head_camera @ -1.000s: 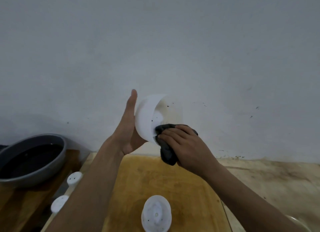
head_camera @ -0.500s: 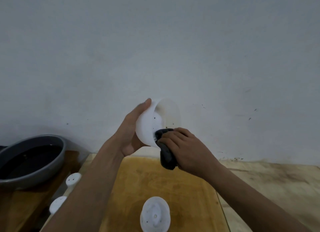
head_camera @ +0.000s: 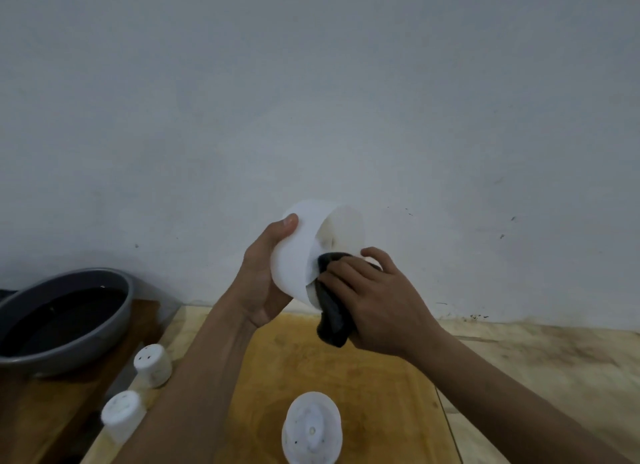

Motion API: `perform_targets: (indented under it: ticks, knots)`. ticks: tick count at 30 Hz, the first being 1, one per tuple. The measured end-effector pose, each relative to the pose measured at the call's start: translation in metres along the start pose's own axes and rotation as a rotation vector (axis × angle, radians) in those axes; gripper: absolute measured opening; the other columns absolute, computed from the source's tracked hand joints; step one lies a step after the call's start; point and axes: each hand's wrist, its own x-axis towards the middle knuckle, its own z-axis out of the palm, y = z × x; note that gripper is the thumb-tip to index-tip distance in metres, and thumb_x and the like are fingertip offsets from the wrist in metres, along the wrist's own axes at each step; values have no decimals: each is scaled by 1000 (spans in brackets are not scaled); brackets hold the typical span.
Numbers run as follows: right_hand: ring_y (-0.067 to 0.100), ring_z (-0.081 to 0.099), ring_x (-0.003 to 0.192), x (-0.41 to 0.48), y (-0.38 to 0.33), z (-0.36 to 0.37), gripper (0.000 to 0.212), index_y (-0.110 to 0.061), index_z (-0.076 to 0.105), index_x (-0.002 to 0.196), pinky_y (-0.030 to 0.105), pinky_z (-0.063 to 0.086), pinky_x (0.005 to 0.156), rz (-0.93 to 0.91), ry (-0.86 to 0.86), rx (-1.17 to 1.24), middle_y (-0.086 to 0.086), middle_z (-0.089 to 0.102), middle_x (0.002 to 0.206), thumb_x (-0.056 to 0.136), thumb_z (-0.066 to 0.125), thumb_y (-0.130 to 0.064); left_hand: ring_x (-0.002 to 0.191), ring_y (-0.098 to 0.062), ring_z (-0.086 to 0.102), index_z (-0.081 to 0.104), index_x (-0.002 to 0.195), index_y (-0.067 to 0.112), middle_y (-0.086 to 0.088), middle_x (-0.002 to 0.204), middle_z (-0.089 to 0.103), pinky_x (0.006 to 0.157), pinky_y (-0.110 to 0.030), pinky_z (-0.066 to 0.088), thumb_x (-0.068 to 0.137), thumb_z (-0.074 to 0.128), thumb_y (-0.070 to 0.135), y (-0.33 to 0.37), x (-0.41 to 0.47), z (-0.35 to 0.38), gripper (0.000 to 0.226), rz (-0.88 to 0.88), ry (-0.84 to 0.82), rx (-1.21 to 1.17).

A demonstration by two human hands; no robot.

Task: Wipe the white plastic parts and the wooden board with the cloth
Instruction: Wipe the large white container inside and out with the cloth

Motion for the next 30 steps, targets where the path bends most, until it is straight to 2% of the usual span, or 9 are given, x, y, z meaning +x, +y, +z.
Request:
perform_targets:
  ticks: [5, 9, 14, 16, 18, 21, 24, 26, 30]
  knots:
    - [22, 54, 123, 1, -7, -2, 45, -13, 61, 128, 44, 30, 107, 88, 74, -64, 3, 60, 128, 87, 57, -33, 110, -35, 66, 72, 122, 9, -18, 121, 69, 95, -46, 54, 83, 69, 48, 15, 4, 2, 54, -9, -26, 33]
    - [17, 53, 123, 2, -22, -5, 62, -16, 60, 127, 38, 26, 111, 72, 46, 87, -1, 62, 129, 68, 73, -31, 112, -32, 67, 74, 120, 10, -15, 122, 71, 103, -47, 51, 92, 52, 47, 8, 2, 2, 52, 15, -36, -107]
    - [14, 46, 124, -2, -37, 0, 89, -15, 46, 138, 25, 23, 113, 42, 68, 301, 2, 60, 133, 58, 85, -22, 123, -41, 59, 64, 134, 5, -22, 135, 62, 112, -61, 41, 74, 81, 47, 4, 4, 0, 74, 24, -73, -146]
    - [16, 51, 122, -2, -28, 5, 72, -14, 47, 137, 29, 27, 112, 1, 63, 232, 4, 62, 131, 73, 80, -21, 121, -40, 61, 65, 132, 6, -21, 132, 64, 109, -58, 45, 82, 74, 47, 7, 6, 0, 66, -10, -58, -96]
    - [18, 57, 121, -2, -14, 9, 45, -14, 53, 133, 32, 32, 112, -41, 58, 139, 4, 64, 130, 90, 62, -22, 120, -38, 63, 67, 132, 6, -20, 132, 65, 106, -52, 50, 91, 60, 50, 13, 9, -2, 60, -72, -20, -18]
    - [18, 57, 122, 0, -2, 8, 38, -12, 57, 132, 33, 30, 115, -62, 88, 106, 4, 64, 130, 96, 49, -23, 132, -41, 56, 62, 138, 9, -22, 142, 60, 113, -55, 42, 89, 57, 66, 27, 10, -5, 75, -143, -35, 131]
    - [15, 54, 118, 7, -6, -2, 47, -16, 53, 129, 31, 39, 108, 44, 181, 354, 4, 65, 124, 85, 68, -12, 124, -35, 64, 65, 135, 12, -17, 136, 65, 98, -48, 57, 61, 82, 72, 23, 9, -10, 97, -67, -81, 56]
    - [13, 51, 109, 12, -17, -7, 64, -20, 46, 124, 25, 44, 95, 139, 192, 543, 4, 66, 115, 72, 79, -5, 114, -31, 69, 71, 125, 13, -15, 127, 70, 87, -42, 61, 47, 94, 63, 11, 6, -6, 95, 1, -47, -22]
    - [9, 48, 105, 12, -24, -7, 72, -24, 43, 120, 19, 37, 93, 131, 82, 564, 2, 66, 113, 65, 84, -6, 115, -36, 67, 75, 122, 14, -19, 131, 67, 103, -55, 52, 69, 83, 53, 5, 8, 3, 67, -12, 20, -48]
